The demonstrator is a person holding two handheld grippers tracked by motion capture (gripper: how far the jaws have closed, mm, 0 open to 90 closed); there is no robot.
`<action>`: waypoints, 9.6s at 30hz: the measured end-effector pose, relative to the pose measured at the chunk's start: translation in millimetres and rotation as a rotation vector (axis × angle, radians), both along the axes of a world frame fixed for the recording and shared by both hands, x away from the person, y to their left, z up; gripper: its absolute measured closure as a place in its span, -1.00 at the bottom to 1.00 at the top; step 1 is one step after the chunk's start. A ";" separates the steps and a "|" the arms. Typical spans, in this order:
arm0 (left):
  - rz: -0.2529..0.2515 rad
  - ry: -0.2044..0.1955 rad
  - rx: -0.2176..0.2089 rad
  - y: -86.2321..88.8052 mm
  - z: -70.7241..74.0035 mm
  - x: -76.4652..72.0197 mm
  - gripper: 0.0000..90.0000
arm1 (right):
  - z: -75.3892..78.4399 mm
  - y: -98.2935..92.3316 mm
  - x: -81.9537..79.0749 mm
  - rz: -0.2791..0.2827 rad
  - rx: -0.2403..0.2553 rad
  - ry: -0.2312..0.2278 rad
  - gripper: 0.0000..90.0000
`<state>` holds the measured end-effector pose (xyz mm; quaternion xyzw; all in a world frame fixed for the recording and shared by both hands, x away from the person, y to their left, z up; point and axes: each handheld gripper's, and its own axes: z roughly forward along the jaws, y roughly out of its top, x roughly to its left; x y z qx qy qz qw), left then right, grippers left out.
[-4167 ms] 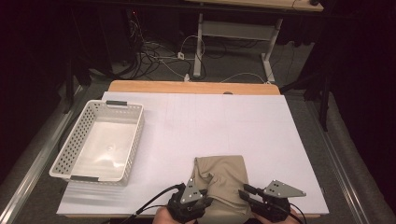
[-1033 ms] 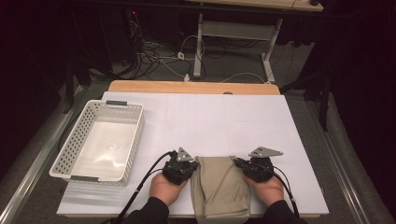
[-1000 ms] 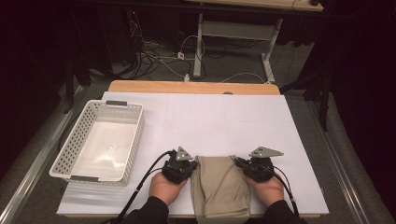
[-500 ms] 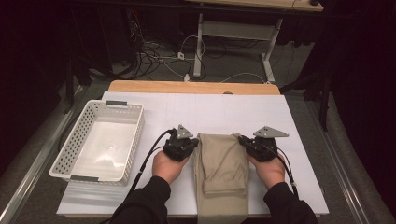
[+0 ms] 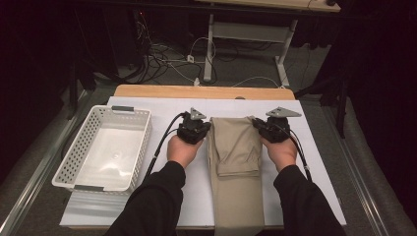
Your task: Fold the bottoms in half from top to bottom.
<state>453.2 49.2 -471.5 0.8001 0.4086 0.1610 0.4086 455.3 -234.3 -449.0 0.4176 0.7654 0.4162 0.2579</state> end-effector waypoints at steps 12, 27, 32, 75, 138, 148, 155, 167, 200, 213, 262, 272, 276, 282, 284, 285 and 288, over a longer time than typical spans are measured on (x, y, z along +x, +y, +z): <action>-0.054 0.050 -0.040 14.6 -14.7 -34.4 0.03 | -13.6 -3.8 -12.4 0.024 0.059 0.071 0.07; -0.152 -0.004 -0.087 17.8 -39.8 -133.5 -0.04 | -35.6 -15.0 -113.9 0.089 0.039 0.057 0.04; -0.187 -0.004 -0.091 7.3 -44.4 -140.1 -0.04 | -52.9 -18.3 -134.3 0.091 0.031 0.073 0.07; -0.248 0.038 0.028 -27.0 -44.9 -128.6 0.68 | -62.9 -15.7 -133.0 0.126 0.014 0.150 0.75; -0.289 -0.056 -0.131 22.7 -48.0 -184.8 -0.57 | -68.0 -28.3 -247.5 0.235 -0.063 0.150 1.00; -0.290 -0.047 -0.128 22.4 -48.0 -183.9 -0.57 | -67.6 -34.7 -248.2 0.228 -0.060 0.159 1.00; -0.289 -0.050 -0.127 22.2 -48.0 -184.2 -0.57 | -68.3 -37.5 -247.2 0.222 -0.061 0.164 1.00; -0.212 0.022 -0.097 20.6 -36.9 -149.5 -0.58 | -51.0 -42.2 -193.6 0.151 0.081 0.136 0.22; -0.088 0.149 0.008 -19.3 -45.0 -53.2 0.76 | -66.4 1.4 -37.7 0.053 0.020 0.238 0.91; -0.046 -0.013 0.028 -15.5 1.3 -9.0 0.78 | -23.4 5.9 -10.1 -0.007 0.007 0.081 0.93; -0.063 -0.004 -0.073 68.0 -45.3 -172.3 -0.96 | -57.6 -0.6 -150.2 0.086 0.048 0.018 0.00; -0.092 -0.032 -0.100 67.3 -48.9 -175.0 -1.00 | -65.9 4.0 -139.5 0.103 0.027 0.080 0.05; -0.091 -0.031 -0.106 67.9 -49.3 -174.9 -1.00 | -66.1 7.5 -131.6 0.090 0.036 0.099 0.10; -0.091 -0.044 -0.116 69.0 -49.5 -177.0 -1.00 | -66.5 19.6 -125.0 0.108 0.002 0.101 0.12; -0.097 -0.046 -0.124 69.7 -49.7 -177.1 -1.00 | -66.4 22.0 -120.6 0.100 -0.004 0.102 0.11; -0.098 -0.044 -0.127 70.0 -49.7 -177.0 -1.00 | -66.4 22.5 -117.9 0.097 -0.005 0.104 0.11; -0.098 -0.044 -0.130 70.4 -49.7 -177.4 -1.00 | -67.4 24.0 -110.5 0.088 -0.006 0.139 0.11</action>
